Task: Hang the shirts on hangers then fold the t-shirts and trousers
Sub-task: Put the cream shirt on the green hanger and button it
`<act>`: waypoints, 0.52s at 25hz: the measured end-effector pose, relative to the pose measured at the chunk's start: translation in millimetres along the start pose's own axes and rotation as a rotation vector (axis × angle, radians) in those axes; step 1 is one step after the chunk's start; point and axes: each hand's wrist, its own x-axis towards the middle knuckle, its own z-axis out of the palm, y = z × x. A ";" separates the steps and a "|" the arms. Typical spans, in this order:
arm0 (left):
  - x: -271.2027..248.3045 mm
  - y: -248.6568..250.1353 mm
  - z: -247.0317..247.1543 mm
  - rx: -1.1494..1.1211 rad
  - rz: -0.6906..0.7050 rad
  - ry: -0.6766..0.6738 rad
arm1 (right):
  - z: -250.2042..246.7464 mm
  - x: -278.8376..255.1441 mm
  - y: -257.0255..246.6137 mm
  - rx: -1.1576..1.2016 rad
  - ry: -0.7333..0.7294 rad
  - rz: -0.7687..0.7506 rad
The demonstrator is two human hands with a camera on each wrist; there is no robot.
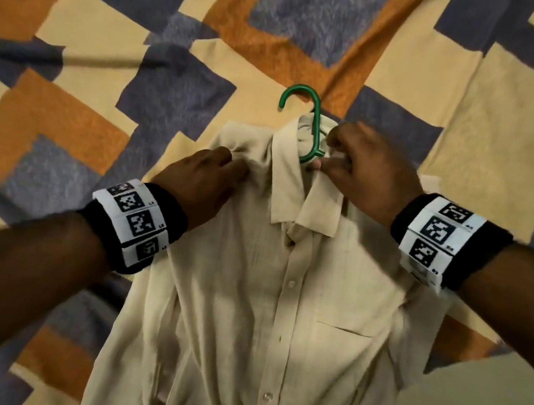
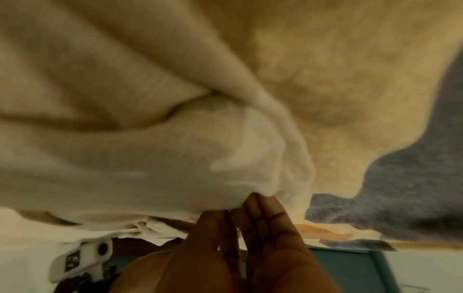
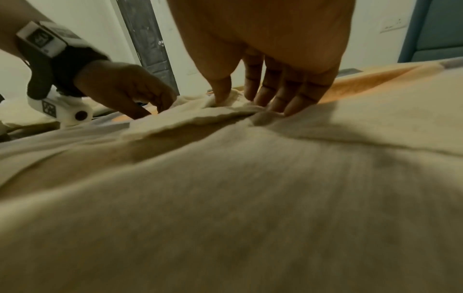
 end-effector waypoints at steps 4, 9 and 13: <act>2.6 -4.5 -15.0 -0.007 0.070 -0.069 | -13.9 19.0 5.8 -0.041 -0.217 -0.030; 25.6 8.0 -23.9 0.085 0.024 -0.210 | -16.1 20.5 5.3 -0.197 -0.217 -0.155; 17.8 7.6 -31.9 0.152 0.054 0.108 | -19.1 -2.8 4.6 0.083 -0.068 -0.142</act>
